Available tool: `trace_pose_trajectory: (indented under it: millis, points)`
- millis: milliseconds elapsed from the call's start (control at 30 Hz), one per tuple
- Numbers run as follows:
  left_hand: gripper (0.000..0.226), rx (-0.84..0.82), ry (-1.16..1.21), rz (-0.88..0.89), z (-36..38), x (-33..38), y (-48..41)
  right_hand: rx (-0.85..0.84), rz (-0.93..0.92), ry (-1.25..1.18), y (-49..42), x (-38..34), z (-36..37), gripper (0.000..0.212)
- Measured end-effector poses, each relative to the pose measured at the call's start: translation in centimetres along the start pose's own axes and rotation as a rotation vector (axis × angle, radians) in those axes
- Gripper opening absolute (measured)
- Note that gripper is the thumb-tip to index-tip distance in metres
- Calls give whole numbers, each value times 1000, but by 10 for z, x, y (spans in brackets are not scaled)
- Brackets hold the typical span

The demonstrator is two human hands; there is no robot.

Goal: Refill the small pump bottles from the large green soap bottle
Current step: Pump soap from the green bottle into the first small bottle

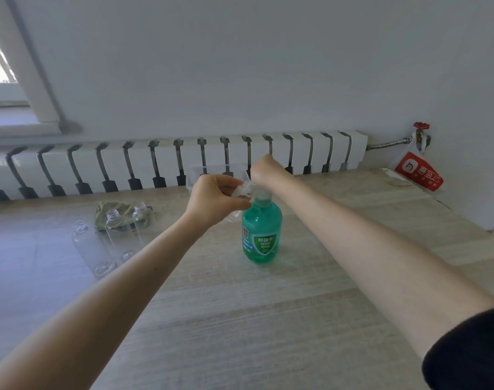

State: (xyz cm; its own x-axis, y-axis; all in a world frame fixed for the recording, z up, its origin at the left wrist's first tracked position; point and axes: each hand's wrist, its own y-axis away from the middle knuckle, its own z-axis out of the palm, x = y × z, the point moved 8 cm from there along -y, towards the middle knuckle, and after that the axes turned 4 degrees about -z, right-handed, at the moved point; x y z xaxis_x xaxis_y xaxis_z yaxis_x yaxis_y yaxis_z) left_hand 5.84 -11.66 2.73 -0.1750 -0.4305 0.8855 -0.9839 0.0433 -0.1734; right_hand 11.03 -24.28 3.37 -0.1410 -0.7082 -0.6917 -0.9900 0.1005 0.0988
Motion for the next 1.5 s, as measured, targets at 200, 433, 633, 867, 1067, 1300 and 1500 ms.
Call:
trace_pose_trajectory:
  millis: [200, 433, 633, 867, 1067, 1300, 1500]
  points:
    - [35, -21, 14, -3, 3, -1, 1, 22, -26, 38, -1, -1, 2, 40]
    - [35, -31, 24, -1, 1, 0, 3, 7, 6, 17, 2, 1, -1, 8]
    - [31, -26, 64, -9, -1, 3, 4, 37, -53, -11, 4, -12, -13, 44]
    - [32, -21, 78, 11, -2, 11, 5, 50, -69, -14, 7, -13, -15, 55]
    - [34, -3, 47, 3, -1, 4, 0, 46, -72, 9, 5, -11, -9, 61]
    - [39, -13, 18, 4, 3, -3, -1, 39, -61, 24, 2, -5, -2, 55]
    - [37, -10, 23, -8, 3, -3, 1, 25, -34, -4, 2, -3, 1, 51]
